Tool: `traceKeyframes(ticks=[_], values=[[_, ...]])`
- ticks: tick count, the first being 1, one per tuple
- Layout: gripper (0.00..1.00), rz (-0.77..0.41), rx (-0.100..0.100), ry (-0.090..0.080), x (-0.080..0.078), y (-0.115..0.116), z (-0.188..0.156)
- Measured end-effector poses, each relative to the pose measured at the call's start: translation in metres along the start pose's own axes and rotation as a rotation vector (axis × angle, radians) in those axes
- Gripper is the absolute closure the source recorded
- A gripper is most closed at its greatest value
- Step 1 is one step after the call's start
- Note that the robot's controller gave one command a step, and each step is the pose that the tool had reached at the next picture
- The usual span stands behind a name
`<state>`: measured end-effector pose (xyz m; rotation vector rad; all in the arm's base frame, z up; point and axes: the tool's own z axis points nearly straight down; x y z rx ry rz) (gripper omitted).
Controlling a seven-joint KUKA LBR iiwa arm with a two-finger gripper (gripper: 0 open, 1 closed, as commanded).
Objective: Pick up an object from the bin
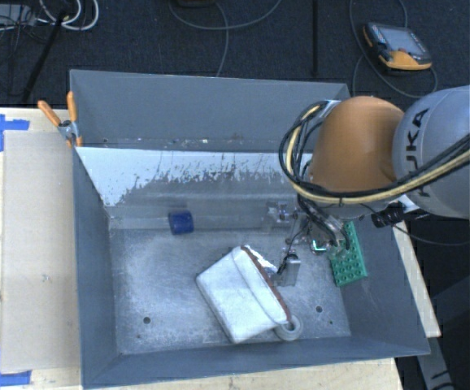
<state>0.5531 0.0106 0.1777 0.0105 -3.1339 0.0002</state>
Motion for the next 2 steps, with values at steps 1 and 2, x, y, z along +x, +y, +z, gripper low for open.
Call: traceKeyframes(ticks=[1, 2], values=[[0.00, 0.058, -0.004, -0.017, -0.035, 0.031, 0.092], [0.00, -0.077, -0.005, -0.030, -0.017, 0.028, 0.099]])
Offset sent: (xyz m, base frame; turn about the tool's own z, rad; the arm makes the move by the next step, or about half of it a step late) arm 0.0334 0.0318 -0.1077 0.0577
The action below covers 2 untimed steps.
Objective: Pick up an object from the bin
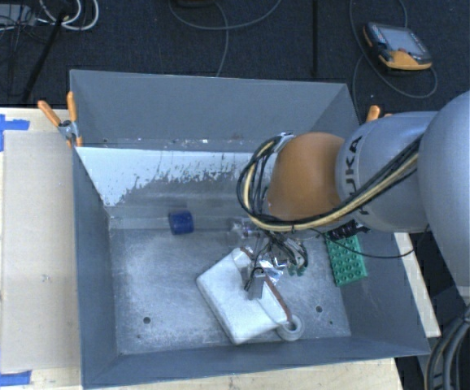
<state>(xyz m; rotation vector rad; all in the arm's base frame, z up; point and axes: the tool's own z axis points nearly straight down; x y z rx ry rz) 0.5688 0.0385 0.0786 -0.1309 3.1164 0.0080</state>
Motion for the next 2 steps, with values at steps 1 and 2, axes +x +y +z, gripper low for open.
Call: traceKeyframes(ticks=[1, 2], values=[[1.00, 0.000, 0.000, -0.008, -0.003, 0.000, -0.003], [1.00, -0.063, 0.004, 0.013, -0.006, -0.002, -0.147]])
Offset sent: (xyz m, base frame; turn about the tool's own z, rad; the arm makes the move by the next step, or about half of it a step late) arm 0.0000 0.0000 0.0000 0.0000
